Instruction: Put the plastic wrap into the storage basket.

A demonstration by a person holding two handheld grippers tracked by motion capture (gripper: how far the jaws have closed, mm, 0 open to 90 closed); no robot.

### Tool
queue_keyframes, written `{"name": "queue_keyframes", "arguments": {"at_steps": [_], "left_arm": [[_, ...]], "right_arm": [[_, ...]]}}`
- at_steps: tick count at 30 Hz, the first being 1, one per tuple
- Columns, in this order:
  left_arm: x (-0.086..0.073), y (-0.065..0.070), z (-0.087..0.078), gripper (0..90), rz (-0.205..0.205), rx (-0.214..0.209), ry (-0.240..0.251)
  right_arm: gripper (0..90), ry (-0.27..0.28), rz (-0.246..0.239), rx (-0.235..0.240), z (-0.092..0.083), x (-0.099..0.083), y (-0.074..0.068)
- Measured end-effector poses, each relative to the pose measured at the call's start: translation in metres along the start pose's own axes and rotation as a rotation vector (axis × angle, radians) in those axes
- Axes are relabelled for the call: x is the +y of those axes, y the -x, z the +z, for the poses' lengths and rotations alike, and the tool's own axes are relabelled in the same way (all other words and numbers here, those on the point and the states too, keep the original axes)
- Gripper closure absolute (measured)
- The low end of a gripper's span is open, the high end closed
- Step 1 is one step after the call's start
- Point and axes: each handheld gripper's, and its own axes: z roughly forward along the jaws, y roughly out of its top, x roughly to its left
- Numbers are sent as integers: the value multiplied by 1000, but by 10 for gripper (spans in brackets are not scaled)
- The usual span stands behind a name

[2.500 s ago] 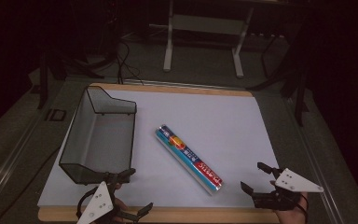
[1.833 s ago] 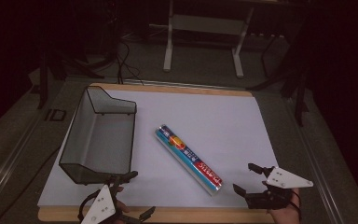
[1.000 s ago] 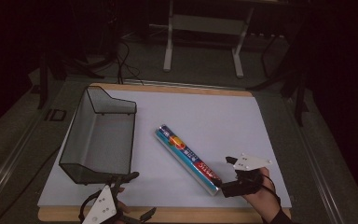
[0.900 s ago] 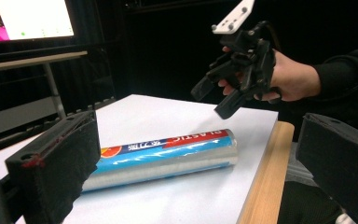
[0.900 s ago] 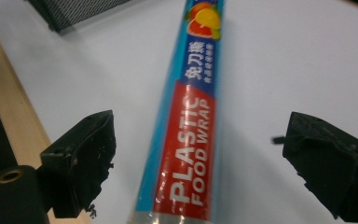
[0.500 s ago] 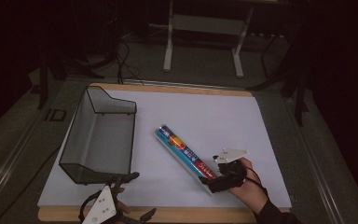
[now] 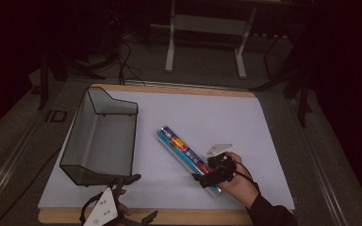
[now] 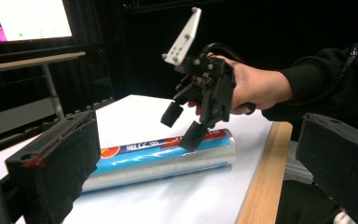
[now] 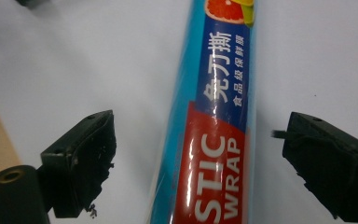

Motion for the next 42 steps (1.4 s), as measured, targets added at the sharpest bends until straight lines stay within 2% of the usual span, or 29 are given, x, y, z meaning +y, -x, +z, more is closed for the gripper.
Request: {"name": "queue_keyframes", "arguments": {"at_steps": [2,9,15,22,28,32,36,41,42], "left_arm": [[0,0,0,6,-1,-1,-1],[0,0,0,6,3,-3,0],[0,0,0,6,-7,-10,5],[0,0,0,6,0,-9,-2],[0,0,0,6,-4,-15,-2],[0,0,0,6,0,-16,-4],[0,1,0,6,3,-19,-5],[-1,0,1,6,1,-25,-9],[-1,1,1,6,1,-25,-9]], "right_arm": [[95,-16,-1,12,3,3,0],[95,-67,-9,2,13,16,-1],[95,-111,8,18,25,28,2],[95,-162,8,21,38,39,3],[95,-229,10,-4,48,51,3],[95,-255,7,-15,53,56,4],[95,-315,15,-24,61,66,7],[124,-381,51,12,69,75,13],[124,-393,55,5,71,76,13]]}}
